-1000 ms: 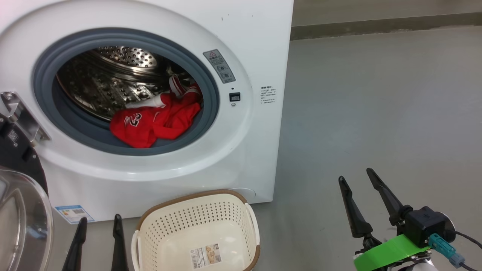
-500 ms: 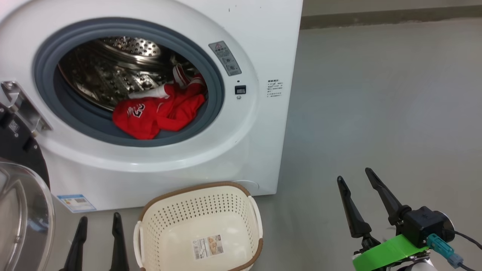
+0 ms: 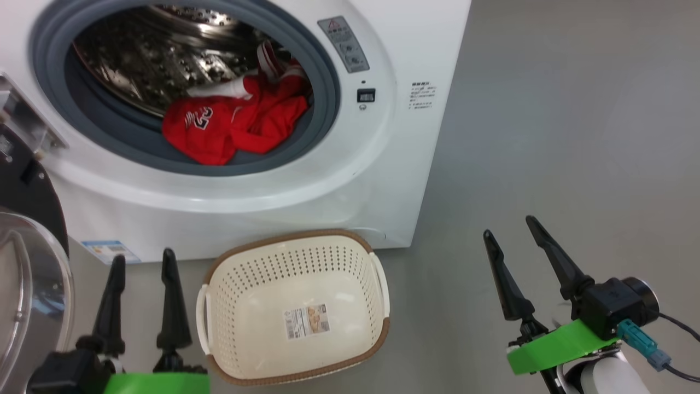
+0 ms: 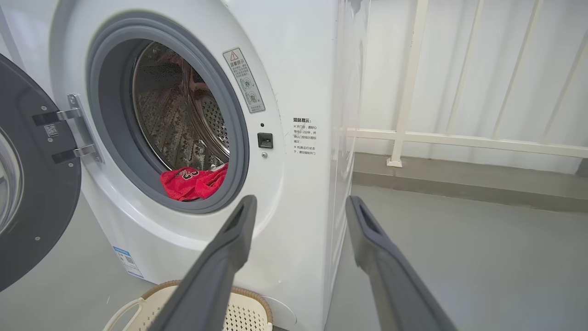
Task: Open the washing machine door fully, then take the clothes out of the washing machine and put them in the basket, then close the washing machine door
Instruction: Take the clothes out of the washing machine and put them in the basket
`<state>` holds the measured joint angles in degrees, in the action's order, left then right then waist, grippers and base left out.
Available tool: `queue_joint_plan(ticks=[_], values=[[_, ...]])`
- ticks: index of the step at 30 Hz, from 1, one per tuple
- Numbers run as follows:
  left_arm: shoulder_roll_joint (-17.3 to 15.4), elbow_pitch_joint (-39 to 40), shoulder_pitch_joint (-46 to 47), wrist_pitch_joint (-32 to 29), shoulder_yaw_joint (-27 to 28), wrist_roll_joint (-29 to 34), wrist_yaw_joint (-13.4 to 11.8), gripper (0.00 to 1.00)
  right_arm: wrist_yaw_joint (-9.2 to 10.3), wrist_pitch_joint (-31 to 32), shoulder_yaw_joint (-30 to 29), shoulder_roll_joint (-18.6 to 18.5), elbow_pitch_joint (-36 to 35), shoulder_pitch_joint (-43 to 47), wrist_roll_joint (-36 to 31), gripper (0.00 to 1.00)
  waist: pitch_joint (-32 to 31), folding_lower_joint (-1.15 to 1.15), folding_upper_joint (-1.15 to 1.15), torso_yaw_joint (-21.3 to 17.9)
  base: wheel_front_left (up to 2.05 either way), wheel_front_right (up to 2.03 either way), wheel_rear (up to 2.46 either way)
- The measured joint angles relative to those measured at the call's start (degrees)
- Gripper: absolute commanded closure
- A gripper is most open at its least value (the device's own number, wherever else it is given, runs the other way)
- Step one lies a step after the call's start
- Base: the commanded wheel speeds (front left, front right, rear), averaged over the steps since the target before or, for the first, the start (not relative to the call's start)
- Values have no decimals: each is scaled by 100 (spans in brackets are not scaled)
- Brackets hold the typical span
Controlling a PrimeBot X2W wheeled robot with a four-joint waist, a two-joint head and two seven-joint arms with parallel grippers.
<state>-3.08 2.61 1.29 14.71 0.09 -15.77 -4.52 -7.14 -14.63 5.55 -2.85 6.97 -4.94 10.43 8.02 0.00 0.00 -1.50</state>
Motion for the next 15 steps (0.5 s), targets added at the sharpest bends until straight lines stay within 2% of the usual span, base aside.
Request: queue_joint_plan(ticks=[15], values=[[-64,-833,1602,0,-100,-165,160,0,0,0,99,-11,-116,-486,-5,0,828,0,0,67,0,0,0]])
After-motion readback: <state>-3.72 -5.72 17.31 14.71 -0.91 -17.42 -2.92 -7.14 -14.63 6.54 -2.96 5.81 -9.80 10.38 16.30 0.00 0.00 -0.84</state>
